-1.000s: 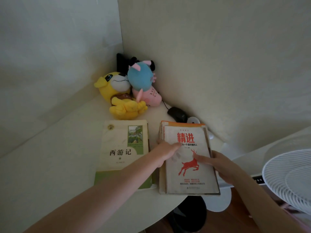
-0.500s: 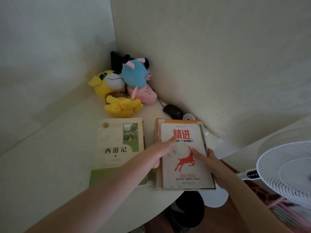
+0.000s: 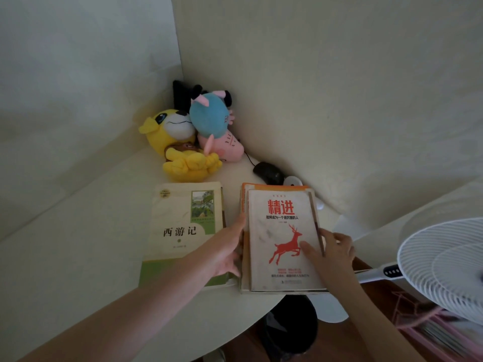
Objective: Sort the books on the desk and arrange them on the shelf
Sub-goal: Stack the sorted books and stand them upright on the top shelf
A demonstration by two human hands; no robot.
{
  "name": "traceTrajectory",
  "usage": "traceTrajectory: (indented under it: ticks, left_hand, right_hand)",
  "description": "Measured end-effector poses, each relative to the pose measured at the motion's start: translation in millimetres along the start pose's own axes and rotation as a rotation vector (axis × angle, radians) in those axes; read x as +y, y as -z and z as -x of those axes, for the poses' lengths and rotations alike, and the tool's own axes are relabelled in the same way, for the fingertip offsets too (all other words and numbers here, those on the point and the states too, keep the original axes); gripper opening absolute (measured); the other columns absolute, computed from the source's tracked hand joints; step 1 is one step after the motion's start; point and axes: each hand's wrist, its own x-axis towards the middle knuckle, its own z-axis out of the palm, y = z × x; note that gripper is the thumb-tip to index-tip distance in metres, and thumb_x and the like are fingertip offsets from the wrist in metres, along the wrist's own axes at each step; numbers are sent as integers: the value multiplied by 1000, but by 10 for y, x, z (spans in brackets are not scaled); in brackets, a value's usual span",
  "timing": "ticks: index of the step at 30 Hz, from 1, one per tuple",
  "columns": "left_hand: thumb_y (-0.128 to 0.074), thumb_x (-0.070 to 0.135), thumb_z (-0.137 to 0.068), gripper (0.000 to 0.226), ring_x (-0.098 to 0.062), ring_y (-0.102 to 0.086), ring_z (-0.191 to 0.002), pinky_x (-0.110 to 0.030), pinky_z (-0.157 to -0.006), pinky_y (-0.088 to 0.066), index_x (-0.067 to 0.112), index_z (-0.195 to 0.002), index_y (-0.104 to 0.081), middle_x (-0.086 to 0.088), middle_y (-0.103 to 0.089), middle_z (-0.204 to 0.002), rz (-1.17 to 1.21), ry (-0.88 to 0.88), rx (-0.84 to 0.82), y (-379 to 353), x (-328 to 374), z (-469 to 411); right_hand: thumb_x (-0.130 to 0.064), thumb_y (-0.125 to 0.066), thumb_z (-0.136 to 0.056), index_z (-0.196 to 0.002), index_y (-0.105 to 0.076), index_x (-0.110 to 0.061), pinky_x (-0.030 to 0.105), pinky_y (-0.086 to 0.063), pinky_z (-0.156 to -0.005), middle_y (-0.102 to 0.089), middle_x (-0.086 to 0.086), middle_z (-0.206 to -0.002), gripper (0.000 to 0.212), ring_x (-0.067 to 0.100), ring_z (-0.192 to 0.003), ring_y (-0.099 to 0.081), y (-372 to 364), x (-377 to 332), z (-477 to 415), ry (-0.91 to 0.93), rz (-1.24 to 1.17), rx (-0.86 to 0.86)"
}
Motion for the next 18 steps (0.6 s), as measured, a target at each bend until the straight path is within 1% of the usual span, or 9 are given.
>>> traceTrajectory:
  ticks: [1,3,5,7,8,11,14,16,18]
  left_hand:
    - [-24,60,-95,68,-39,-37,-134,-65,-108,-23,15,-145,-33,-11,-48,-137,-4,8,4,-18,6,-2]
    - [-24,59,-96,66,-39,-36,-135,-64,-110,-21,15,-144,-35,-13,-46,-142,-3,16,9,-78,9,-9]
    - [-25,56,-97,62,-36,-40,-133,-55,-110,-25,14,-139,-41,-13,-49,-140,-7,3,16,-162,19,-18]
    - [-27,51,-99,56,-32,-45,-130,-45,-104,-34,12,-135,-45,-13,-52,-137,-11,-1,33,-225,35,3]
    - [-28,49,-100,54,-31,-45,-130,-44,-103,-34,11,-135,-45,-13,-52,-137,-25,-3,44,-242,36,0]
    - [-31,44,-101,51,-30,-40,-134,-46,-110,-27,10,-137,-42,-11,-48,-141,-104,-9,52,-234,10,-9]
    - [-32,45,-100,51,-31,-41,-133,-48,-111,-25,12,-137,-42,-10,-49,-141,-166,-8,43,-193,4,-61]
    - [-34,49,-99,55,-32,-40,-134,-52,-112,-24,14,-142,-36,-10,-47,-143,-203,-13,44,-165,-3,-97]
    - [-33,44,-100,55,-30,-40,-134,-50,-109,-27,20,-149,-20,-8,-44,-145,-224,-81,71,-157,-32,-120]
  right_hand:
    - [-33,-56,-95,-140,-41,-13,44,-29,-110,-28,13,-139,51,30,-132,-26,-16,-27,-1,-4,13,19]
    - [-33,-53,-96,-140,-38,-11,40,-29,-108,-32,14,-137,51,30,-129,-30,-45,-78,6,-16,43,14]
    - [-34,-51,-98,-140,-35,-11,39,-29,-107,-34,14,-137,51,31,-128,-31,-61,-106,8,-27,81,-11]
    - [-33,-49,-98,-139,-33,-11,40,-28,-108,-32,15,-138,50,32,-130,-28,-74,-145,2,-41,77,-20]
    - [-33,-49,-99,-139,-33,-11,40,-28,-108,-32,15,-138,49,32,-130,-27,-76,-159,-2,-40,81,-21]
    - [-33,-51,-98,-140,-34,-12,38,-27,-108,-35,14,-136,50,31,-130,-28,-58,-128,-32,-47,73,-24]
    - [-37,-55,-95,-140,-36,-13,40,-28,-108,-42,14,-134,55,30,-129,-33,3,-67,-117,-62,39,-55]
    - [-42,-55,-94,-142,-35,-11,45,-28,-110,-40,15,-136,61,33,-131,-33,44,-85,-149,-97,-38,-36]
    - [-43,-53,-95,-142,-35,-10,44,-28,-109,-36,16,-135,59,33,-131,-32,34,-95,-152,-100,-46,-22]
